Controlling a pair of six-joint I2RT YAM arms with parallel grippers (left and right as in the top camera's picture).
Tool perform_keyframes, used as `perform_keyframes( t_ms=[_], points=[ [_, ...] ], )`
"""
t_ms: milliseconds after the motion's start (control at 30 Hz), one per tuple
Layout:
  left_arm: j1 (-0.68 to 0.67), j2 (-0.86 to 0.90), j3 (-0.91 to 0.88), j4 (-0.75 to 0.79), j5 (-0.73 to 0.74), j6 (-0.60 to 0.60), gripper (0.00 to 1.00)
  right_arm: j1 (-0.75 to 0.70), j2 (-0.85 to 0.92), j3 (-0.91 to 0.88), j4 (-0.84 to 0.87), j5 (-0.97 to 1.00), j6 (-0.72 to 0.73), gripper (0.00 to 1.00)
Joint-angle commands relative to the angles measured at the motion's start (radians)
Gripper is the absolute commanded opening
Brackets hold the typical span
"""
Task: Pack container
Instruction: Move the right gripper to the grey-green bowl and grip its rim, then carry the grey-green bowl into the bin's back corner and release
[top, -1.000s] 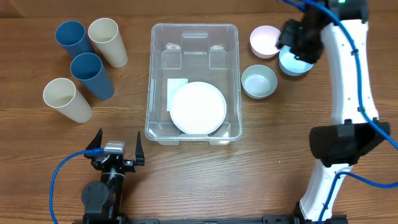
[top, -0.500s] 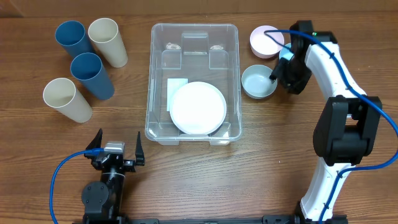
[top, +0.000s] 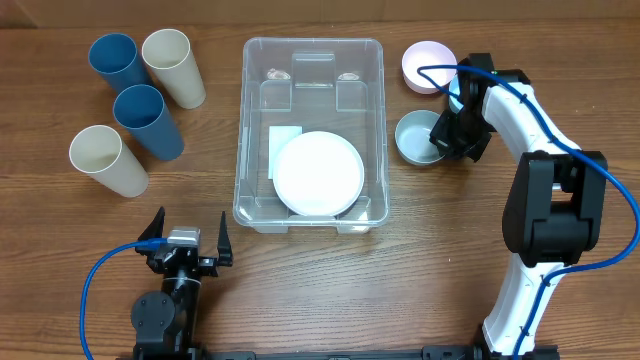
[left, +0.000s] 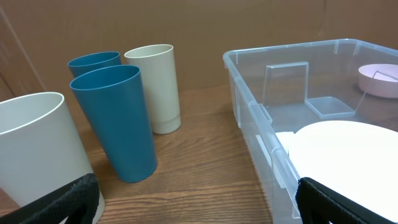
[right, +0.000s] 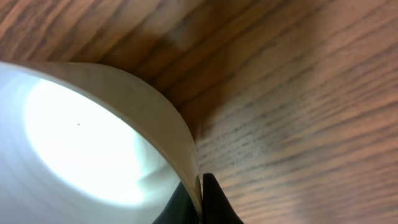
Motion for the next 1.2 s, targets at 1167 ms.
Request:
perform_keyframes(
  t_ms=[1167],
  points=[
    [0.006, -0.009, -0.003, -0.001, -0.003, 0.026, 1.0, 0.506, -0.113, 0.332, 0.171, 0.474, -0.014, 0.04]
  ],
)
